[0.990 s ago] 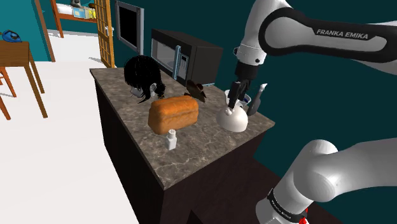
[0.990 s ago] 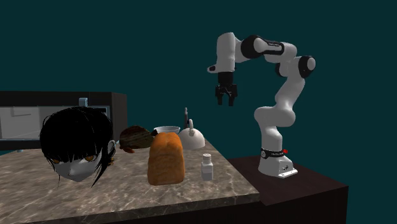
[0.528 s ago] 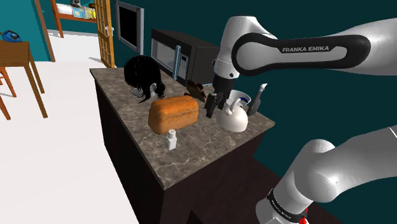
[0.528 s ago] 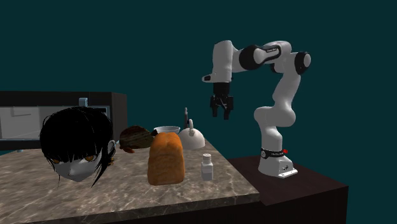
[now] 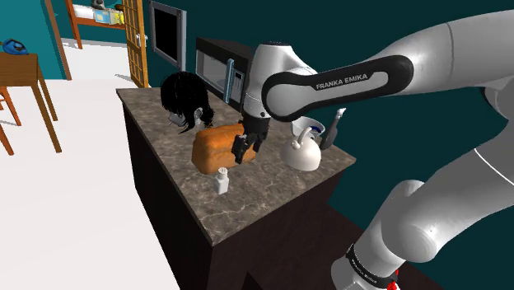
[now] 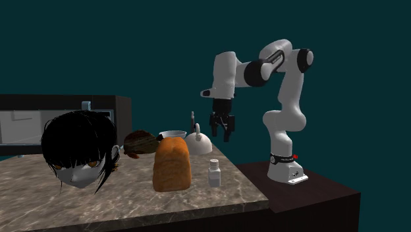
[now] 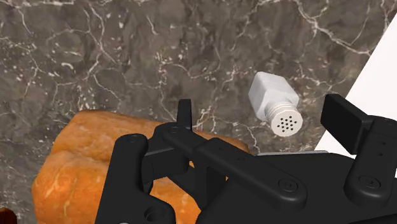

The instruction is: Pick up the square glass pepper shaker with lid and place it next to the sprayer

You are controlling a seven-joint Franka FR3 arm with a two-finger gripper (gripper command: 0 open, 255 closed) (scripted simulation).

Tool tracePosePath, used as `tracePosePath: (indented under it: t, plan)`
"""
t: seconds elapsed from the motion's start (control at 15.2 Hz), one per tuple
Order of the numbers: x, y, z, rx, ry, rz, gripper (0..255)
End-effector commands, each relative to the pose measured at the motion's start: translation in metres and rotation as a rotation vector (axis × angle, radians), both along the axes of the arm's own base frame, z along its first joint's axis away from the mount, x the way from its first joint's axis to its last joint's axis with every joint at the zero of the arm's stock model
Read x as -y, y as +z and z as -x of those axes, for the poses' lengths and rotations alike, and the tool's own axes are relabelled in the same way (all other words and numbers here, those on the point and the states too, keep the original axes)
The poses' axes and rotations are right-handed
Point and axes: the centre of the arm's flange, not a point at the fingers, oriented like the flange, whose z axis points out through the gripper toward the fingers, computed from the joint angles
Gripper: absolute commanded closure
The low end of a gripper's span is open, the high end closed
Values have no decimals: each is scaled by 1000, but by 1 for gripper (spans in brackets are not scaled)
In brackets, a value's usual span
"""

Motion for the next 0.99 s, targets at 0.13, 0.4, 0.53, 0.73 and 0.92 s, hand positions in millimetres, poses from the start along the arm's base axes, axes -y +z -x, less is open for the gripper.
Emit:
tracePosePath:
  t: [0.13, 0.4, 0.53, 0.73, 0.92]
  plan:
    - [-29, -34, -27, 21, 4, -5, 0]
    - [-56, -61, -52, 39, 8, -7, 0]
    - [-55, -71, -53, 39, 8, -7, 0]
    - [-55, -87, -54, 39, 8, -7, 0]
    - [-55, -101, -56, 39, 8, -7, 0]
